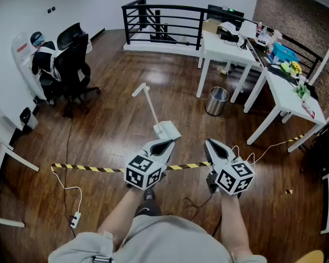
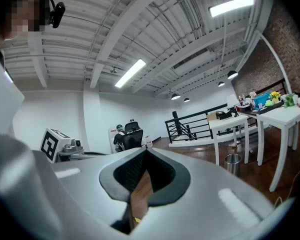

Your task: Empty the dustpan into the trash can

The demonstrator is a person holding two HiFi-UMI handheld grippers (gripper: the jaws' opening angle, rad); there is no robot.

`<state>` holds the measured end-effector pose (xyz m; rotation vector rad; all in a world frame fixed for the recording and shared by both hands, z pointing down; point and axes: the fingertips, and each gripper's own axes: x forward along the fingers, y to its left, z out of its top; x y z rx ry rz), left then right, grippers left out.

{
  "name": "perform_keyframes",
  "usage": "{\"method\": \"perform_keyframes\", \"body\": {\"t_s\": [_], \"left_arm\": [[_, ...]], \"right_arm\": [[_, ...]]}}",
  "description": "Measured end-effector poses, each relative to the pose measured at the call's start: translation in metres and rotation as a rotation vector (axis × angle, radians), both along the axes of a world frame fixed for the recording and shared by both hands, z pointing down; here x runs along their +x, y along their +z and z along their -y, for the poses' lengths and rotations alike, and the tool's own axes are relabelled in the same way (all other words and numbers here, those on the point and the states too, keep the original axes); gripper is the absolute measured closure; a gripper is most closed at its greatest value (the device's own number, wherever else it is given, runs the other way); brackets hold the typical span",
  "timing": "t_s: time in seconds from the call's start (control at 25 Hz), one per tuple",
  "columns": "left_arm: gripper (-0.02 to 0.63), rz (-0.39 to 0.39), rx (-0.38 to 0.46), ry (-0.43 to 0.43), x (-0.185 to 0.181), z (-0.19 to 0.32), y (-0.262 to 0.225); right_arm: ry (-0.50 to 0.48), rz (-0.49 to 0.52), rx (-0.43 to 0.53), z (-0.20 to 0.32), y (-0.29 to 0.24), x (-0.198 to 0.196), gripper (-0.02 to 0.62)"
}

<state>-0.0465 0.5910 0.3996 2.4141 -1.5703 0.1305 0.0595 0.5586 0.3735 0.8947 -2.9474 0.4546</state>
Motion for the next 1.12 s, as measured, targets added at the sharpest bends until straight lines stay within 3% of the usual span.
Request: {"method": "perform_keyframes", "body": {"t_s": [0.48, 0.72, 1.12], "left_arm": [[0.601, -0.025, 0.005, -0.017, -0.066, 0.132, 0.023], [0.601, -0.02, -0.007, 0.016, -0.094, 0.197, 0.029], [0.601, -0.022, -0.054, -0.108, -0.133, 0.287, 0.056]], "right_arm": [[0.037, -0.068, -0.007, 0.12, 0.022, -0.043, 0.597], [0.053, -0.09, -0.004, 0.191, 0.011, -0.075, 0.597], [0.0, -0.148, -0.01, 0.288, 0.031, -0.107, 0.597]]}}
